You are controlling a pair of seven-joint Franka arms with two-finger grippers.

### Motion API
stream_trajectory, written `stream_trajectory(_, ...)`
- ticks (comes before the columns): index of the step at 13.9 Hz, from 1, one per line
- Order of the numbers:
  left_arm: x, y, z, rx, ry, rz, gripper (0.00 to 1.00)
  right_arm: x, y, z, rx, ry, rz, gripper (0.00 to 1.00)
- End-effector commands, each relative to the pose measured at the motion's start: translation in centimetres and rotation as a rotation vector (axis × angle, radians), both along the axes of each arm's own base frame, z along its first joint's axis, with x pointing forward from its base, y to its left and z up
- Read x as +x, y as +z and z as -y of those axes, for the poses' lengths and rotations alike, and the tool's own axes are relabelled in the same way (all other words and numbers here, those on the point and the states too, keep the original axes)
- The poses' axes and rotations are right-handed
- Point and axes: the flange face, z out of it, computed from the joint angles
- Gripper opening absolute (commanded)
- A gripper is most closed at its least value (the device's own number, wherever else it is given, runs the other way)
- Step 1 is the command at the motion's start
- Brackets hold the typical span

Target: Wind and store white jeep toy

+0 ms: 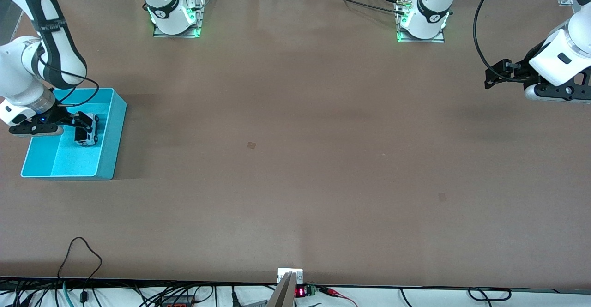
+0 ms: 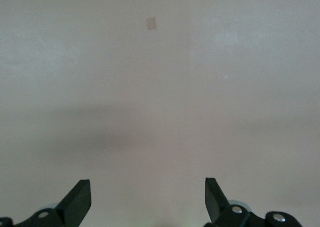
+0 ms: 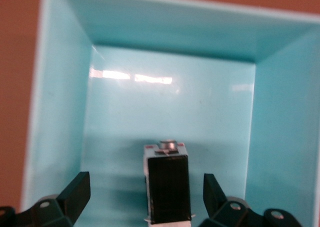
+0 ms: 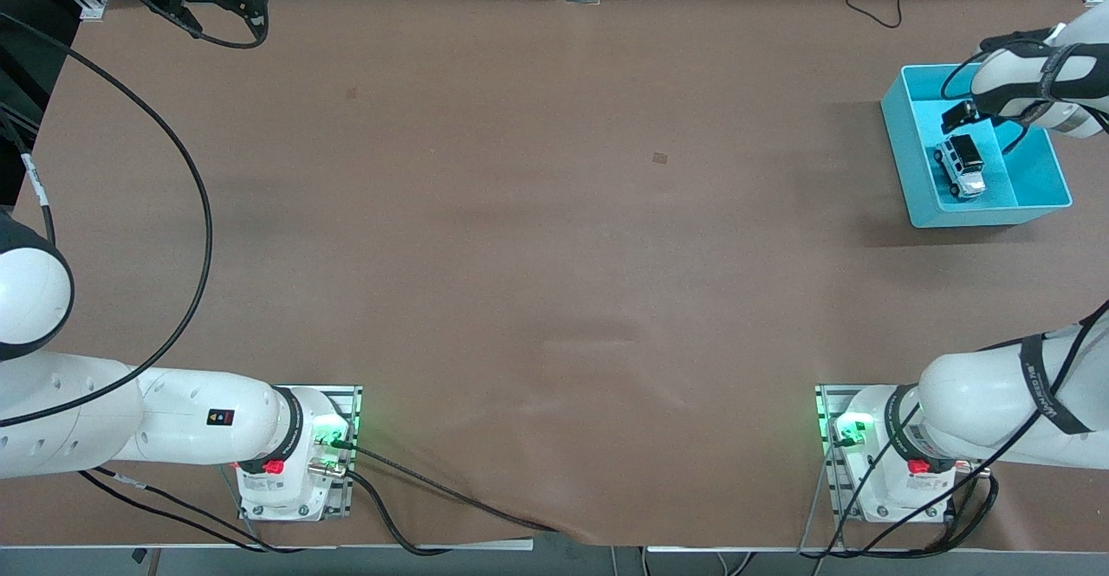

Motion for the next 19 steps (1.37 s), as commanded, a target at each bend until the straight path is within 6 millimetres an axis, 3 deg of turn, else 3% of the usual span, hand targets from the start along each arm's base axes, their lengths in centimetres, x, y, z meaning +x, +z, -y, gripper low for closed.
stream_trajectory(1, -0.1, 0.7, 0.2, -0.004, -0.004, 0.002, 1.00, 0.7, 3.7, -1.1, -0.001, 0.037, 0.010, 1.00)
stream_trajectory(3, -0.1, 0.9, 0.2, -0.004, -0.003, 0.004, 1.00, 2.2, 6.1, -1.1, 0.010, 0.037, 0.002, 1.00)
stream_trajectory(7, -0.1, 0.9, 0.2, -0.004, -0.003, 0.004, 1.00, 4.8, 11.9, -5.7, 0.073, -0.019, -0.067, 1.00)
stream_trajectory(10, -0.1, 0.9, 0.1, 0.001, -0.005, 0.003, 1.00, 5.1, 15.5, -9.0, 0.094, -0.070, -0.061, 1.00)
stream_trajectory(13, -0.1, 0.9, 0.2, 0.013, -0.011, 0.004, 1.00, 5.6, 20.7, -14.1, 0.120, -0.112, -0.061, 1.00)
stream_trajectory(16, -0.2, 0.8, 0.0, 0.013, -0.008, -0.002, 1.00, 4.9, 25.0, -17.3, 0.122, -0.081, -0.078, 1.00)
stream_trajectory(19, -0.2, 0.8, -0.2, 0.029, -0.014, -0.003, 1.00, 3.8, 28.8, -19.1, 0.133, -0.134, -0.087, 1.00)
